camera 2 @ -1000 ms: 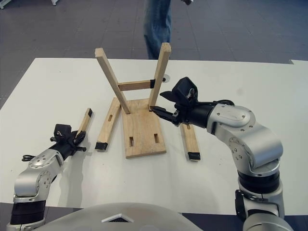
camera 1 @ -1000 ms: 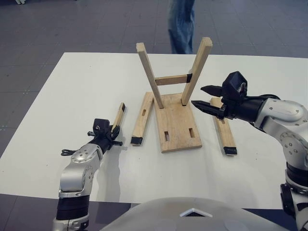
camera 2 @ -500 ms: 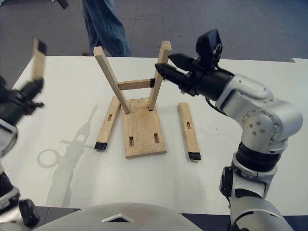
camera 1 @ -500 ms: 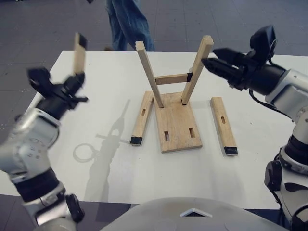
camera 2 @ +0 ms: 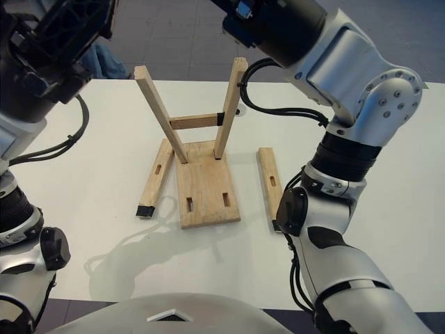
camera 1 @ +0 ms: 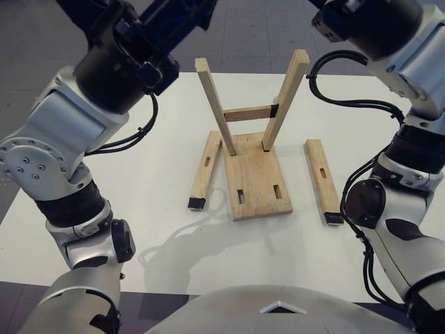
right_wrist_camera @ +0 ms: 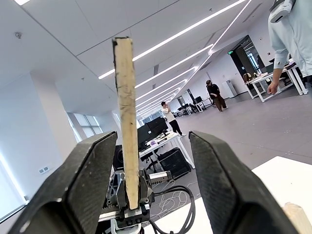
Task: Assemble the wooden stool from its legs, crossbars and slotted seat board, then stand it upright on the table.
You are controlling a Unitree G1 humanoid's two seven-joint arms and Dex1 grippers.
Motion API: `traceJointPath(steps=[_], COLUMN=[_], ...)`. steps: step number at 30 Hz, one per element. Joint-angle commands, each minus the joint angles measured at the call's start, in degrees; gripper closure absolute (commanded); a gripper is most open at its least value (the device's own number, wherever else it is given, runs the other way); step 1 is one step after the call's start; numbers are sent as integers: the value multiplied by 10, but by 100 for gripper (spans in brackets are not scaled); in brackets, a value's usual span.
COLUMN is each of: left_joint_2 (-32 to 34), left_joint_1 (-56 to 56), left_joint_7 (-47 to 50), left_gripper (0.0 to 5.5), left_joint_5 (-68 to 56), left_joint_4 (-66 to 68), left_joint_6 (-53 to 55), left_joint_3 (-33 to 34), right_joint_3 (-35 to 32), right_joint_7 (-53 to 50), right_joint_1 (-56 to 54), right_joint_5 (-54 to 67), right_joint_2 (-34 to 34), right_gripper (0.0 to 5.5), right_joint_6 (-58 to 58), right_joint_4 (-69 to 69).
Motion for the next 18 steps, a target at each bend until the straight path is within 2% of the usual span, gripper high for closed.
traceJointPath(steps=[1,11,18], left_joint_2=[-6,-19,-20], left_joint_1=[8,11,17], left_joint_7=[10,25,28], left_gripper=[506,506,506], left_joint_5=[15,25,34], left_joint_4=[-2,-8,-11], left_joint_6=[-13,-27,-35], left_joint_3=[-29,-74,-79], right_joint_3=[19,43,45], right_joint_7=[10,54,70], right_joint_1=[-24,-57,-67], right_joint_5=[23,20,40], right_joint_2=[-16,-38,-35], right_gripper=[276,276,409], right_joint_6=[-7,-19,-14], right_joint_4=[13,68,96])
